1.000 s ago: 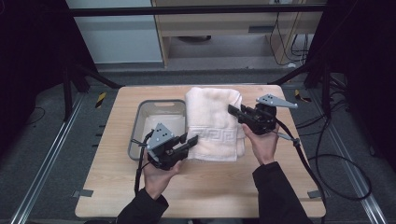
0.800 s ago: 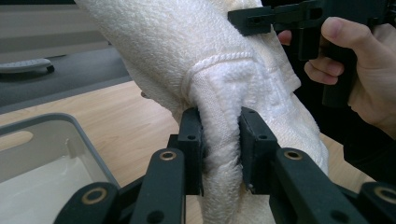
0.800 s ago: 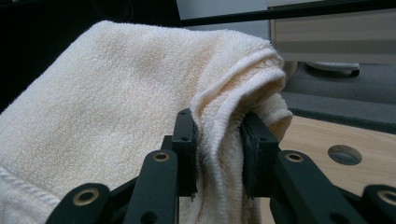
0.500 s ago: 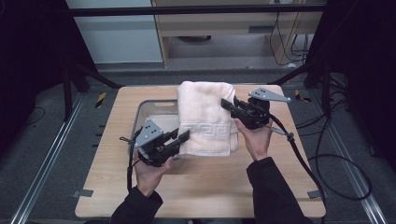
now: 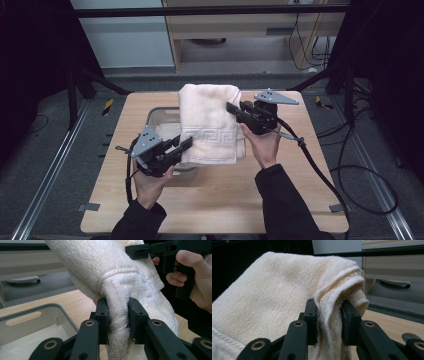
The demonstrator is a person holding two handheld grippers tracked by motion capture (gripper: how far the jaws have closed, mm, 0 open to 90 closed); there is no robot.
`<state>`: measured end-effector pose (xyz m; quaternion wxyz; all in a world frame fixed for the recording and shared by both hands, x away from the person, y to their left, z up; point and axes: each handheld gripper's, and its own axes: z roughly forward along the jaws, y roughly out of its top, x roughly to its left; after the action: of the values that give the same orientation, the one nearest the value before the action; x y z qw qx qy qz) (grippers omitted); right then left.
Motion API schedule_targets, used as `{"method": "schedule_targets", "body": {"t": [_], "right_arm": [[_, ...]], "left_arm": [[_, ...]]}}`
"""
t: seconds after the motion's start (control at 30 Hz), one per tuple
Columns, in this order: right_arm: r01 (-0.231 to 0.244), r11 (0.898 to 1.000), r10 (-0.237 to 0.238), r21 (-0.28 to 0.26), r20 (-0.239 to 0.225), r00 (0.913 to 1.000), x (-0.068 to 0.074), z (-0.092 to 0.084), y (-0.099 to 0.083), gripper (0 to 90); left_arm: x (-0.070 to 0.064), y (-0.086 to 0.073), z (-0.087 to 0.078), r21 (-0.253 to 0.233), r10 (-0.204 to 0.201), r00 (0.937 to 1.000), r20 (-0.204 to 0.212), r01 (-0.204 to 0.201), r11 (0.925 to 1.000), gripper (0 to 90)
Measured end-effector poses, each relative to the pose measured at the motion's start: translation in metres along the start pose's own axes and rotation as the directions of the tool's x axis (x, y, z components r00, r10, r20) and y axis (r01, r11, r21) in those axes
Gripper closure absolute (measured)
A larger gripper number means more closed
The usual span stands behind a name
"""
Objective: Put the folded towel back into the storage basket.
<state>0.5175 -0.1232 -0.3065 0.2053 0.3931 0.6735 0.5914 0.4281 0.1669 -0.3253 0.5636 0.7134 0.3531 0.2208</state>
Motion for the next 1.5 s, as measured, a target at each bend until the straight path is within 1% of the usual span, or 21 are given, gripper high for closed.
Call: {"method": "schedule_targets", "body": {"t": [0.13, 0.33, 0.53, 0.77, 0.8, 0.93, 1.07, 1.17, 1.33, 1.5], "right_arm": [[0.008, 1.000, -0.008, -0.002, -0.006, 1.0000, 0.005, 0.005, 0.003, 70.5], [0.033, 0.999, -0.033, -0.001, -0.020, 0.9993, 0.018, 0.016, 0.008, 70.5], [0.041, 0.999, -0.041, 0.000, -0.029, 0.9987, 0.028, 0.027, 0.010, 70.6], [0.047, 0.999, -0.047, 0.002, -0.040, 0.9981, 0.038, 0.040, 0.012, 70.5], [0.051, 0.999, -0.050, 0.005, -0.042, 0.9979, 0.040, 0.042, 0.012, 70.5], [0.058, 0.998, -0.058, 0.006, -0.044, 0.9974, 0.044, 0.048, 0.013, 70.5], [0.051, 0.999, -0.050, 0.010, -0.049, 0.9976, 0.049, 0.057, 0.012, 70.5], [0.053, 0.998, -0.052, 0.015, -0.049, 0.9974, 0.050, 0.062, 0.011, 70.5], [0.056, 0.998, -0.055, 0.023, -0.047, 0.9974, 0.053, 0.071, 0.009, 70.5], [0.055, 0.998, -0.054, 0.033, -0.042, 0.9977, 0.055, 0.080, 0.006, 70.6]], "left_arm": [[0.005, 0.000, -0.006, -0.006, 0.000, 1.0000, -0.006, 0.000, 1.0000, 72.1], [0.015, -0.001, -0.017, -0.020, -0.010, 0.9997, -0.022, 0.009, 0.9998, 72.1], [0.025, -0.001, -0.028, -0.027, -0.013, 0.9991, -0.041, 0.012, 0.9996, 72.1], [0.035, -0.002, -0.037, -0.029, -0.022, 0.9981, -0.058, 0.020, 0.9994, 72.1], [0.036, -0.002, -0.038, -0.028, -0.016, 0.9977, -0.066, 0.014, 0.9995, 72.1], [0.042, -0.003, -0.042, -0.027, -0.022, 0.9973, -0.071, 0.020, 0.9994, 72.1], [0.048, -0.004, -0.044, -0.024, -0.028, 0.9967, -0.077, 0.026, 0.9994, 72.1], [0.052, -0.006, -0.045, -0.023, -0.035, 0.9960, -0.082, 0.034, 0.9992, 72.1], [0.059, -0.009, -0.045, -0.017, -0.035, 0.9954, -0.089, 0.033, 0.9993, 72.1], [0.067, -0.014, -0.044, -0.009, -0.050, 0.9941, -0.096, 0.050, 0.9987, 72.1]]}}
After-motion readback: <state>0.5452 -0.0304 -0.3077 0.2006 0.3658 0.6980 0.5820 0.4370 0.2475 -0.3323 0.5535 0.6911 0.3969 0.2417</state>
